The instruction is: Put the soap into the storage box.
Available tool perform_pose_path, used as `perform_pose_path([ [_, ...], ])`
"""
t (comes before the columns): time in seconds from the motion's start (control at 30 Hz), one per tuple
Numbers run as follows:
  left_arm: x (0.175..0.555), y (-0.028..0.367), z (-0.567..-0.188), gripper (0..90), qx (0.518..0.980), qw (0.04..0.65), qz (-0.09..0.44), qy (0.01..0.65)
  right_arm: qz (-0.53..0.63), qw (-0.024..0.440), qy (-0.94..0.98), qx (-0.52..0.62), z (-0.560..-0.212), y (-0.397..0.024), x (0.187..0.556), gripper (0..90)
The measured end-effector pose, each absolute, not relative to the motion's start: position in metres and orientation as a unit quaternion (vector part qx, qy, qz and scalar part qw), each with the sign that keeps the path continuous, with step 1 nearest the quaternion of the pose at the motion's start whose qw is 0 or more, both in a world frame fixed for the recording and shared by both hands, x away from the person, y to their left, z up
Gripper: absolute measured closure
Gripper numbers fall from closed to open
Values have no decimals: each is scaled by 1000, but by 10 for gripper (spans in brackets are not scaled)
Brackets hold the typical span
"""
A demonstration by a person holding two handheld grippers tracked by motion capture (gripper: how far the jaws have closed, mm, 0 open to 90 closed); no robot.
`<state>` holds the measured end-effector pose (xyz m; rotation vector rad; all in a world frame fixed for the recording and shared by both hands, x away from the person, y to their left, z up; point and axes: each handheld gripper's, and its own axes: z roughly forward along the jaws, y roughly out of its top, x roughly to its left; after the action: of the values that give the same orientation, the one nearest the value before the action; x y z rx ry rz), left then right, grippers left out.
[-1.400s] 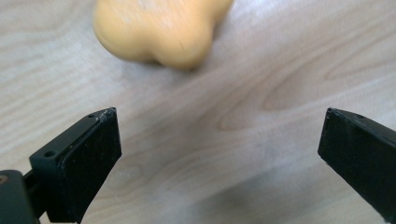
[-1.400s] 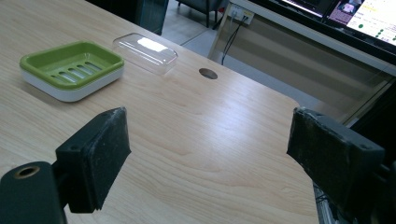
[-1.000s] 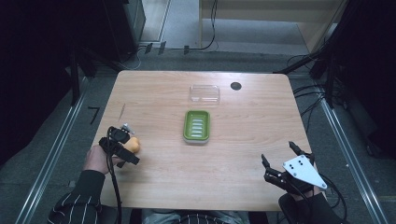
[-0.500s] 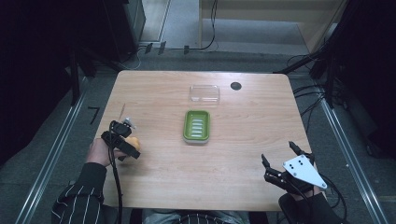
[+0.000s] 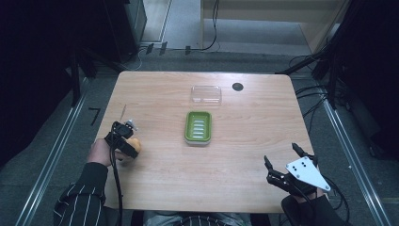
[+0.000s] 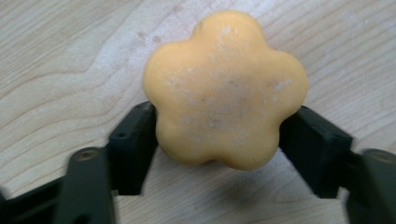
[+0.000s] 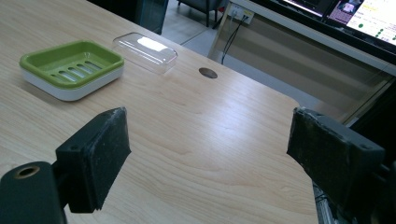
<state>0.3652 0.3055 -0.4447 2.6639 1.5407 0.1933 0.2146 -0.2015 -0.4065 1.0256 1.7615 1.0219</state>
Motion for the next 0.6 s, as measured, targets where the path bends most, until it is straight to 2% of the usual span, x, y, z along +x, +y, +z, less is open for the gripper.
perform_pose_path([
  [0.23,364,306,-445,390,866,29,67,494,408,418,702,407,-406,-201,215,134],
  [0.6,362,307,-445,398,870,32,67,488,407,418,702,408,-406,-201,215,133],
])
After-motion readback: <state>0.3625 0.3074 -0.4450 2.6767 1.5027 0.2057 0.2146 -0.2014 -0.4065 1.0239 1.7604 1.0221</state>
